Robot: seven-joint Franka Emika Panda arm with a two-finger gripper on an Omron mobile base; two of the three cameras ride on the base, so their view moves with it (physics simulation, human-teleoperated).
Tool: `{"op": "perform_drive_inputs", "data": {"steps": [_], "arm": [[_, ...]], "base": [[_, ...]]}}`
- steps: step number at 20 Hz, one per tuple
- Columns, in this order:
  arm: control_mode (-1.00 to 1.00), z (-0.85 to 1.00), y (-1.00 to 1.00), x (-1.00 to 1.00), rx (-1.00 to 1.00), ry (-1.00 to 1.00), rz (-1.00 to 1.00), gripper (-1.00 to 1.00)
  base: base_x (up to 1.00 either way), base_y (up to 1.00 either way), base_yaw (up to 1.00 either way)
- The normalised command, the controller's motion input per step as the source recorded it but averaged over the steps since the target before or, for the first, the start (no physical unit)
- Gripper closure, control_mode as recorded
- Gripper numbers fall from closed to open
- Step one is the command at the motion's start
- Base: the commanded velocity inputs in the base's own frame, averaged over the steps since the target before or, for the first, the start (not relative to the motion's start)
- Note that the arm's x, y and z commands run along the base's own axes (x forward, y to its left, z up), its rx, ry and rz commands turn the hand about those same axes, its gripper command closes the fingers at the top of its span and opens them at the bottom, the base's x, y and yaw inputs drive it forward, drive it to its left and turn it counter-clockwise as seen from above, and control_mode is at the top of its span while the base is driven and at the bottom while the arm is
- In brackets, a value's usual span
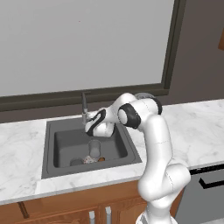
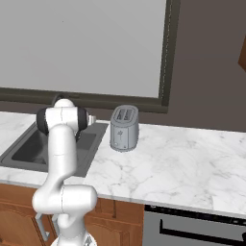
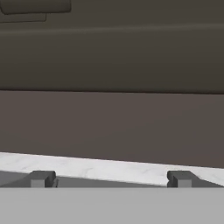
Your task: Pick the jar and glass cup and place them in the sink. Then turn on the water.
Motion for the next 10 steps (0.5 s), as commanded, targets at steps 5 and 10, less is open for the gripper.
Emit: {"op": "perform_drive_inputs", "data": {"steps": [5,10], "arm": [[-1.00,-0.02,-0.88,-0.06,0.00,-0.04,0.00,-1.00],[-1.00,-0.01,-0.88,-0.08,0.00,-0.05,0.00,-1.00]], "base": [[0.00,0.00,0.00],[0.00,0.00,0.00]]}}
